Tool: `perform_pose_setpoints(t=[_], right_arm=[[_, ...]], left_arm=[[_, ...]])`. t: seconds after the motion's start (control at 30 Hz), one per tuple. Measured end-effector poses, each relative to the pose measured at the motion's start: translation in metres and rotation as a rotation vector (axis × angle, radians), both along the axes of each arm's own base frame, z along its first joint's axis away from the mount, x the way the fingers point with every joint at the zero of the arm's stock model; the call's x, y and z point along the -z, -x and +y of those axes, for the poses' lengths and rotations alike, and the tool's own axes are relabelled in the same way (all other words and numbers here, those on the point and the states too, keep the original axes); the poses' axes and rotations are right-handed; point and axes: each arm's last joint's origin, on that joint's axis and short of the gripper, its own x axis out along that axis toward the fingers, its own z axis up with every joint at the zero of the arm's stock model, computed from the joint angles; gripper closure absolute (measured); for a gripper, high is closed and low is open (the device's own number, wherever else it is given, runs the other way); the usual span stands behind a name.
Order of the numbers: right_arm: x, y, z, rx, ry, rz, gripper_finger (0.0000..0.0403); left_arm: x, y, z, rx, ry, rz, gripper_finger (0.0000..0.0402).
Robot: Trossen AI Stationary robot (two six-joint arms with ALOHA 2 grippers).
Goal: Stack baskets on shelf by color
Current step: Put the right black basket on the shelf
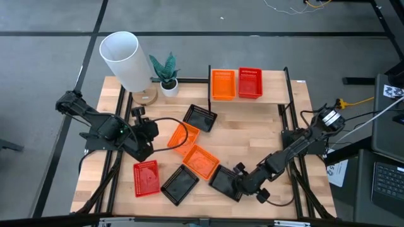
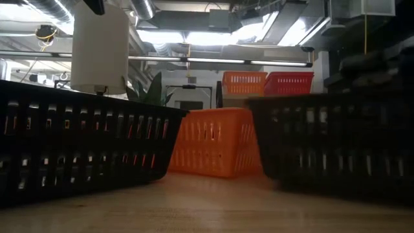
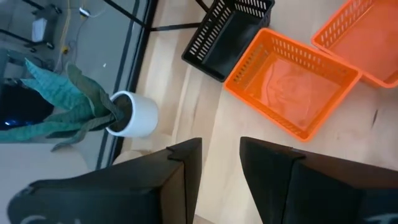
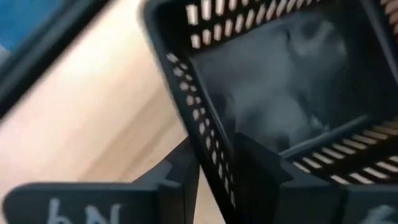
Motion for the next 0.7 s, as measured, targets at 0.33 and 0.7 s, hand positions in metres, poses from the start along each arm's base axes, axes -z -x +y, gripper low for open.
perform_pose_setpoints(t=[0.33,0.7], right_arm=[[-0.005,0.002,-0.001,0.098,0.049,-0.049,0.0399],[-0.065,0.025,-0.012,0.247,-0.022,-0.094,0.0402]], left_arm=[[-0.019,0.029,-0.004,0.058,-0.049,-0.175,0.0299],[0.035,0.038,-0.005,0.053,-0.059,-0.206,0.0299]])
